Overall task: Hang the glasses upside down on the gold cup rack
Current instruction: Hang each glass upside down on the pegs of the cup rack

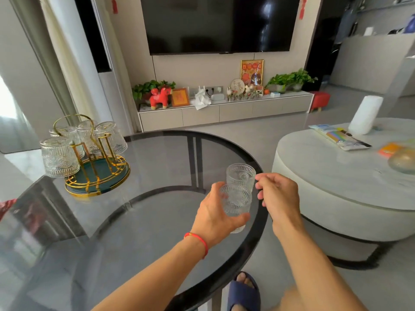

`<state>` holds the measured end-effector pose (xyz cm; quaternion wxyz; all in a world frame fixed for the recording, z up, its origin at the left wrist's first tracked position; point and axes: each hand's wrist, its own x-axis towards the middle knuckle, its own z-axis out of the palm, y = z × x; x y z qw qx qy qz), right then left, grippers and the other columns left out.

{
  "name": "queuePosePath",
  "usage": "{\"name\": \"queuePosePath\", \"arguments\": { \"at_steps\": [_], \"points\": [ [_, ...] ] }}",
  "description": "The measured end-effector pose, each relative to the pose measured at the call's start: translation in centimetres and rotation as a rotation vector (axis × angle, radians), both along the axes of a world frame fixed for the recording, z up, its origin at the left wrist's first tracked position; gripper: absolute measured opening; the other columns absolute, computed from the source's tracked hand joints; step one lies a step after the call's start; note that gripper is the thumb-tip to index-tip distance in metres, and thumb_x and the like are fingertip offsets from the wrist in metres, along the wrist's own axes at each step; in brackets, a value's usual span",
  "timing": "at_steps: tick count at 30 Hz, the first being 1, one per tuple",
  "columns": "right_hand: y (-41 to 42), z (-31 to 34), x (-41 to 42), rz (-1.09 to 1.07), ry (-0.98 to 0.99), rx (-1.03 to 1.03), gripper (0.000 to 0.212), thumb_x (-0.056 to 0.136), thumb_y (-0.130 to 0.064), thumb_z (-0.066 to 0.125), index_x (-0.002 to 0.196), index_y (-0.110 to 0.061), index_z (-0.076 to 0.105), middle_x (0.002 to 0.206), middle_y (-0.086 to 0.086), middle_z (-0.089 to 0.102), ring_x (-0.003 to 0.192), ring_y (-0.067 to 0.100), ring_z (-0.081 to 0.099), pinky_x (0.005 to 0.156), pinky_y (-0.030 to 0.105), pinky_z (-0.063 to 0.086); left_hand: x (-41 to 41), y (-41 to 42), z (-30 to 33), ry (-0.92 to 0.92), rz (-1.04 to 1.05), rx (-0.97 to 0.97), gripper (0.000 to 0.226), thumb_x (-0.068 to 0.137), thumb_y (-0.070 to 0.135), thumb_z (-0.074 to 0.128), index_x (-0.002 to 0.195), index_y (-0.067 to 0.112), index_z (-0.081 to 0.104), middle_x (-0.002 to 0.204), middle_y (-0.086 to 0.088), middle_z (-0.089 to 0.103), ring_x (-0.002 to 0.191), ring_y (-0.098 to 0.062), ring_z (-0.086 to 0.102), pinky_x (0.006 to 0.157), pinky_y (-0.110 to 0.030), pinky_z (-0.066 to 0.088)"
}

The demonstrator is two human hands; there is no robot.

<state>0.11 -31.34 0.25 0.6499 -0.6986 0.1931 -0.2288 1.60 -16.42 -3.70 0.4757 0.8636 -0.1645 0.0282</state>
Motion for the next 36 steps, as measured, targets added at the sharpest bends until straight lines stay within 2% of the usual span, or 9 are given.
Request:
{"name": "queuePosePath", "arguments": {
  "at_steps": [9,13,17,19,24,30,32,34,36],
  "points": [
    [3.3,0.1,0.4,0.373,0.089,-0.248,0.019,0.09,-0.018,0.063,0.079,-0.026,0.077,0.065,-0.01,0.072,0.053,0.003,0.061,0.055,0.023,0.048,1.4,7.3,0.6,0.071,0.137,-0.073,0.076,0.055,0.061,0.087,0.119,0.035,0.056,0.106,0.016,0.071,0.097,0.003,0.067,0.077,-0.01,0.051],
    [6.8,-0.1,1.4,0.515,0.152,-0.316,0.012,0.093,-0.032,0.063,0.091,-0.031,0.075,0.088,-0.01,0.075,0.085,0.011,0.072,0.08,0.039,0.061,2.4,11.9,1.6,0.142,0.199,-0.238,0.075,0.051,0.062,0.09,0.113,0.034,0.06,0.111,0.008,0.074,0.1,-0.008,0.072,0.087,-0.035,0.06],
    [11.2,-0.6,2.8,0.685,0.259,-0.423,0.036,0.101,-0.054,0.045,0.117,-0.029,0.065,0.109,-0.01,0.07,0.103,0.017,0.068,0.097,0.047,0.056,2.9,15.7,2.5,0.186,0.238,-0.381,0.08,0.052,0.058,0.091,0.118,0.026,0.06,0.11,-0.001,0.076,0.098,-0.015,0.075,0.074,-0.033,0.063],
    [13.6,-0.9,3.5,0.738,0.31,-0.322,0.044,0.103,-0.058,0.037,0.124,-0.027,0.061,0.12,-0.002,0.067,0.104,0.026,0.07,0.094,0.047,0.059,3.2,17.3,2.5,0.192,0.256,-0.439,0.079,0.054,0.056,0.091,0.12,0.026,0.058,0.112,-0.002,0.075,0.099,-0.015,0.075,0.076,-0.035,0.065],
    [17.9,-2.0,6.0,0.801,0.317,0.432,0.045,0.105,-0.044,0.051,0.138,-0.014,0.058,0.132,0.02,0.069,0.101,0.05,0.074,0.081,0.05,0.063,5.0,19.6,2.0,0.222,0.287,-0.559,0.08,0.053,0.057,0.089,0.121,0.028,0.057,0.12,0.002,0.069,0.1,-0.009,0.074,0.072,-0.028,0.062],
    [20.5,-1.1,11.0,0.685,0.139,0.575,0.041,0.1,-0.03,0.064,0.132,-0.005,0.065,0.127,0.016,0.075,0.118,0.031,0.071,0.086,0.042,0.062,8.1,23.9,1.6,0.148,0.366,-0.417,0.069,0.085,0.075,0.045,0.132,0.026,0.062,0.13,0.005,0.066,0.122,-0.013,0.06,0.104,-0.038,0.049],
    [20.9,0.3,13.1,0.598,0.063,0.479,0.045,0.096,-0.026,0.071,0.135,-0.006,0.061,0.132,0.017,0.071,0.121,0.033,0.069,0.087,0.044,0.061,8.5,25.6,0.3,0.013,0.467,-0.094,0.059,0.092,0.061,0.042,0.134,0.024,0.061,0.132,0.0,0.063,0.129,-0.022,0.053,0.106,-0.036,0.045],
    [21.8,2.3,15.1,0.545,-0.001,0.315,0.054,0.091,-0.026,0.077,0.139,-0.012,0.056,0.136,0.013,0.066,0.12,0.03,0.068,0.088,0.045,0.061,9.0,26.8,-1.4,-0.025,0.488,0.372,0.064,0.093,0.052,0.054,0.151,0.024,0.045,0.159,-0.005,0.042,0.151,-0.029,0.029,0.121,-0.048,0.031],
    [22.8,4.3,16.8,0.501,-0.057,0.107,0.058,0.086,-0.03,0.083,0.137,-0.021,0.056,0.135,0.01,0.065,0.116,0.024,0.069,0.09,0.044,0.062,9.5,27.0,-2.6,-0.03,0.467,0.552,0.077,0.09,0.048,0.06,0.158,0.028,0.031,0.169,-0.002,0.024,0.157,-0.026,0.013,0.125,-0.052,0.019]
  ]
}}
